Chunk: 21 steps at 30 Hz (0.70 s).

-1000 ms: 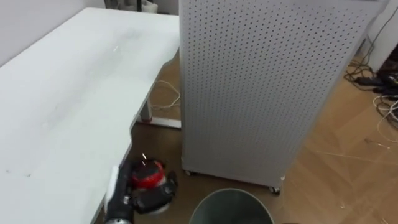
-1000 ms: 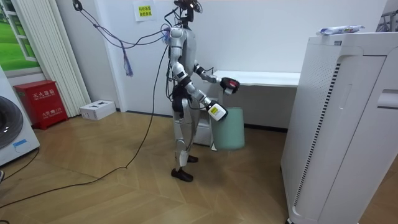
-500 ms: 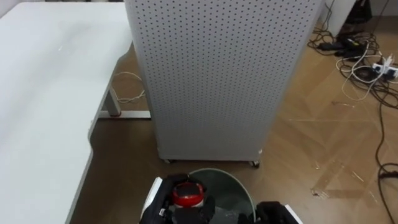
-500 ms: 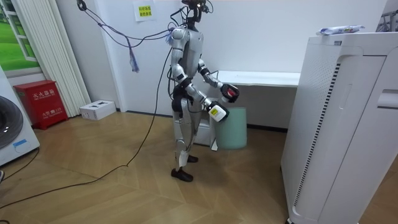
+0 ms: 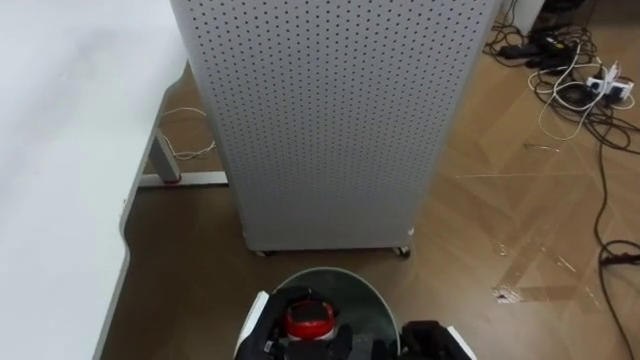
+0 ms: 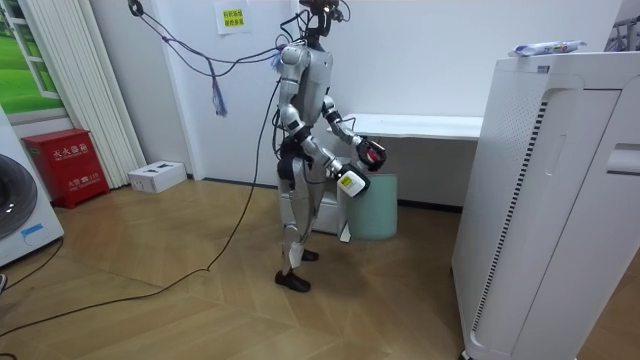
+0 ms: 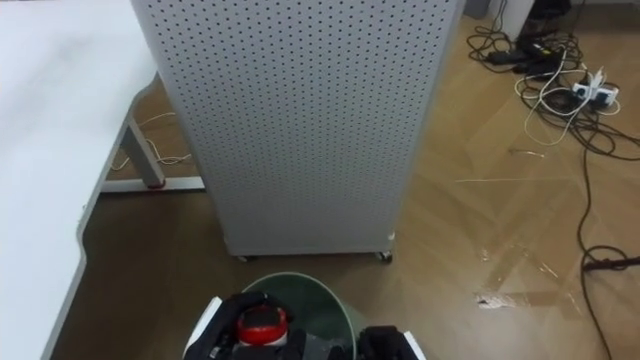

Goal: Pick garbage

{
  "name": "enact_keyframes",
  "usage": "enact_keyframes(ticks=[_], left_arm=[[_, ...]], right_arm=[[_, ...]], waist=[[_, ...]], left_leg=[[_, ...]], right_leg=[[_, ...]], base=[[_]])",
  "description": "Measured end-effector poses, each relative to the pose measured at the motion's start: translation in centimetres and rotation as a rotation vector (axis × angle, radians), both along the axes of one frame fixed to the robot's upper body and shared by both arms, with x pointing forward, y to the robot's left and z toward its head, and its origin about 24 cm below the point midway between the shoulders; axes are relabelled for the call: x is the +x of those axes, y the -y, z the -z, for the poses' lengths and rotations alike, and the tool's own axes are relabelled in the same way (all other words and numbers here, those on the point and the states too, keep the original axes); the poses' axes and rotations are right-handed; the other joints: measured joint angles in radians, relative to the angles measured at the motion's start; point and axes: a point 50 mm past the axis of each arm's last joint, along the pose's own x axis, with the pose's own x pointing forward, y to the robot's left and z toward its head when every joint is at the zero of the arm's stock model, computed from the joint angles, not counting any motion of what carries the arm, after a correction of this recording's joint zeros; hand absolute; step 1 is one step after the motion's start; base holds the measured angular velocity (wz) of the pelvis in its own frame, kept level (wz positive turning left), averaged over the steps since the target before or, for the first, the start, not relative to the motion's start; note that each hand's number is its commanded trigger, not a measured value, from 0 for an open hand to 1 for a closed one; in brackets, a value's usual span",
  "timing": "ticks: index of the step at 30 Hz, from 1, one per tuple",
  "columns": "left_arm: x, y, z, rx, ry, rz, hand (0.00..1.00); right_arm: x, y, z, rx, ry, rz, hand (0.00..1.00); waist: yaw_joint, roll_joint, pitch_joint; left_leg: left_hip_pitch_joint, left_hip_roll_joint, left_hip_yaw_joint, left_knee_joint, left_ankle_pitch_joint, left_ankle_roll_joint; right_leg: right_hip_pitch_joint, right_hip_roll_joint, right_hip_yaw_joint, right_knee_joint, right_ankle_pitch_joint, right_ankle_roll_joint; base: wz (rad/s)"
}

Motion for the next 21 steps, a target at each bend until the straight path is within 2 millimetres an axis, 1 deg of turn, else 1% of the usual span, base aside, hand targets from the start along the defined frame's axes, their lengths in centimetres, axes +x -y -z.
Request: enact_keyframes(ticks=[4, 6, 7, 8, 9, 10, 11, 12, 13, 14, 15, 16, 17, 19, 21], left_arm=[[-0.1, 0.0, 0.2, 0.004, -0.005, -0.016, 0.0], [-0.2, 0.0, 0.4, 0.006, -0.015, -0.024, 0.0], [-0.2, 0.0, 0.5, 0.007, -0.018, -0.027, 0.0], [-0.2, -0.1, 0.5, 0.008, -0.02, -0.032, 0.0], [-0.2, -0.3, 0.5, 0.01, -0.02, -0.048, 0.0], [0.2, -0.7, 0.6, 0.01, -0.027, -0.076, 0.0], [0.6, -0.3, 0.6, 0.01, -0.033, -0.066, 0.0], [0.8, -0.1, 0.4, 0.004, -0.027, -0.063, 0.0], [1.3, 0.2, 0.1, 0.001, -0.016, -0.056, 0.0], [1.6, 0.5, 0.0, 0.012, -0.011, -0.039, 0.0], [1.5, 0.6, 0.0, 0.017, -0.01, -0.033, 0.0], [1.3, 0.8, 0.2, 0.023, -0.015, -0.025, 0.0], [1.2, 0.7, 0.3, 0.034, -0.015, -0.017, 0.0], [1.2, 0.5, 0.3, 0.04, -0.015, -0.022, 0.0], [1.1, 0.4, 0.3, 0.041, -0.017, -0.025, 0.0]], right_arm=[[0.0, -0.1, 0.0, 0.003, 0.0, -0.002, 1.0], [0.0, -0.2, 0.0, 0.006, 0.003, -0.004, 1.0], [0.1, -0.2, -0.1, 0.008, 0.008, -0.005, 1.0], [0.2, -0.5, -0.3, 0.013, 0.02, -0.013, 1.0], [0.5, -0.9, -0.5, 0.016, 0.032, -0.029, 1.0], [0.7, -1.5, -1.0, 0.017, 0.062, -0.06, 1.0], [0.5, -1.5, -0.8, 0.009, 0.056, -0.071, 1.0], [0.4, -1.5, -0.8, 0.007, 0.054, -0.072, 1.0], [0.4, -1.6, -0.8, 0.008, 0.054, -0.076, 1.0], [0.5, -1.6, -0.8, 0.007, 0.057, -0.065, 1.0], [0.5, -1.5, -0.8, 0.007, 0.057, -0.052, 1.0], [0.5, -1.0, -0.8, 0.0, 0.057, -0.036, 1.0], [0.5, -0.8, -0.8, -0.001, 0.057, -0.027, 1.0], [0.5, -0.7, -0.8, -0.001, 0.056, -0.028, 1.0], [0.1, -0.7, -0.6, 0.001, 0.045, -0.029, 1.0]], waist=[[-0.006, 0.0, -0.0001], [-0.006, 0.003, 0.001], [-0.006, 0.01, 0.0073], [0.0, 0.018, 0.011], [-0.003, 0.018, 0.0113], [-0.018, 0.04, 0.0204], [-0.033, 0.051, 0.019], [-0.036, 0.049, 0.0203], [-0.053, 0.046, 0.0212], [-0.062, 0.04, 0.0224], [-0.062, 0.031, 0.0201], [-0.058, 0.021, 0.0155], [-0.049, 0.014, 0.0121], [-0.043, 0.01, 0.0105], [-0.037, 0.011, 0.0104]], left_leg=[[0.002, 0.003, 0.001, -0.001, 0.0, 0.0], [0.008, 0.008, -0.005, -0.003, 0.0, 0.0], [0.02, 0.011, -0.057, -0.008, 0.0, 0.0], [0.02, 0.016, -0.128, -0.005, -0.002, -0.004], [0.011, 0.017, -0.134, 0.004, -0.006, -0.01], [-0.01, 0.03, -0.125, 0.034, -0.034, -0.051], [-0.016, 0.043, -0.069, 0.03, -0.039, -0.065], [-0.018, 0.049, -0.048, 0.023, -0.035, -0.072], [-0.044, 0.062, -0.039, 0.004, -0.019, -0.084], [-0.078, 0.076, -0.025, -0.03, 0.011, -0.066], [-0.08, 0.078, -0.009, -0.025, 0.025, -0.062], [-0.069, 0.075, 0.013, -0.027, 0.033, -0.059], [-0.064, 0.071, 0.02, -0.026, 0.034, -0.058], [-0.055, 0.061, 0.026, -0.024, 0.034, -0.057], [-0.043, 0.06, 0.034, -0.018, 0.031, -0.052]], right_leg=[[0.0, 0.002, -0.006, 0.004, 0.0, 0.0], [-0.015, 0.005, -0.013, 0.039, 0.0, 0.0], [-0.064, 0.01, -0.036, 0.116, -0.004, -0.006], [-0.115, 0.032, -0.027, 0.099, -0.012, -0.029], [-0.135, 0.039, -0.015, 0.026, 0.018, -0.05], [-0.149, 0.042, -0.031, -0.024, 0.138, -0.062], [-0.142, 0.045, -0.033, -0.026, 0.137, -0.064], [-0.142, 0.045, -0.029, -0.021, 0.137, -0.064], [-0.142, 0.045, -0.01, -0.014, 0.137, -0.064], [-0.142, 0.045, 0.011, -0.008, 0.133, -0.057], [-0.147, 0.041, 0.013, 0.0, 0.13, -0.052], [-0.144, 0.037, 0.008, 0.004, 0.128, -0.049], [-0.139, 0.035, 0.004, 0.003, 0.126, -0.046], [-0.13, 0.034, -0.003, -0.001, 0.125, -0.043], [-0.12, 0.03, -0.002, -0.001, 0.123, -0.04]], base=[[0.0], [-0.11], [-0.4], [-0.55], [-0.58], [-0.23], [-0.04], [0.3], [0.51], [0.56], [0.38], [0.09], [0.0], [-0.1], [-0.21]])
